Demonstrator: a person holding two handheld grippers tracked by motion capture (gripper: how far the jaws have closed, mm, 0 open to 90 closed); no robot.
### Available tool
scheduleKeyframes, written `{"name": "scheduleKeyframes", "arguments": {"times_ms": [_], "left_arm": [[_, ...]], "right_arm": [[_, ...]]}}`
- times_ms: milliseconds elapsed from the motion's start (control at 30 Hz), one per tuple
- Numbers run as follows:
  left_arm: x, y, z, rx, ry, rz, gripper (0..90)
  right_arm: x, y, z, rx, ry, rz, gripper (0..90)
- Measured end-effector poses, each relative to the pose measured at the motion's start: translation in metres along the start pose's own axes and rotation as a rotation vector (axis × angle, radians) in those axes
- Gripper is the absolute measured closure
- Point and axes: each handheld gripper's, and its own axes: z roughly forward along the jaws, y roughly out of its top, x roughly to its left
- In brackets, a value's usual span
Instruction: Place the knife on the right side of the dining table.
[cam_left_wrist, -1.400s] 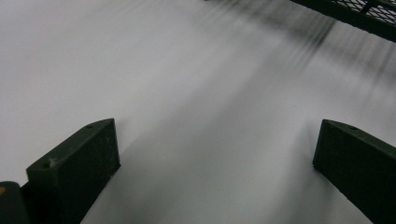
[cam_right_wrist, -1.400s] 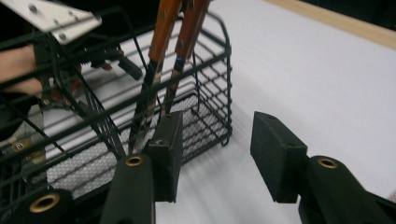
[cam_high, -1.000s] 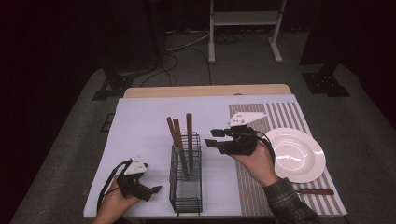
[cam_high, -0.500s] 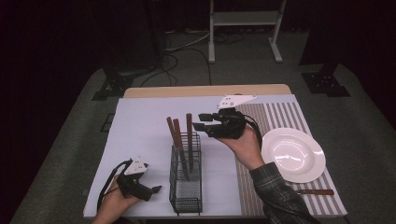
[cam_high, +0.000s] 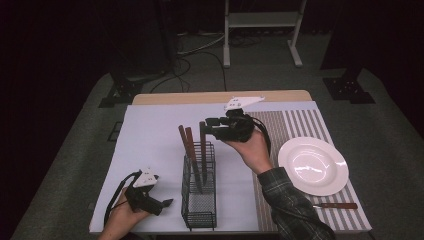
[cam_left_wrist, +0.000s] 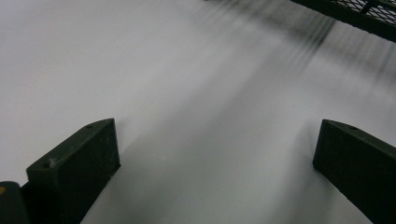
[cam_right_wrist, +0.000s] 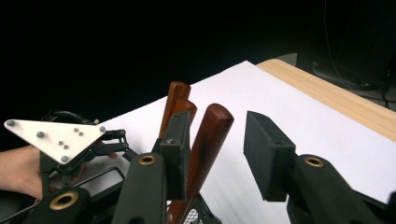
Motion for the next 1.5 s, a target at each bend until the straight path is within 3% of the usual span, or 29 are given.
{"name": "scheduleKeyframes", "arguments": {"times_ms": [333,733,1100,1233,1500], "left_arm": [[0.0,0.0,0.0,0.0,0.0,0.0,0.0],[0.0,0.0,0.0,0.003,0.0,0.004,0.0],[0.0,0.0,0.0,0.001,0.001,0.003,0.0],[0.0,0.0,0.0,0.002,0.0,0.003,0.0],[0.0,0.0,0.0,0.002,0.0,0.003,0.0]], "right_arm": [[-0.001,0.001,0.011,-0.003,0.035,0.007,70.7],[0.009,0.001,-0.001,-0.017,0.068,-0.003,73.1],[0.021,0.004,-0.006,-0.032,0.15,-0.001,78.1],[0.025,0.008,-0.009,-0.035,0.133,-0.028,79.6],[0.028,0.013,-0.015,-0.067,0.117,-0.024,80.0]]}}
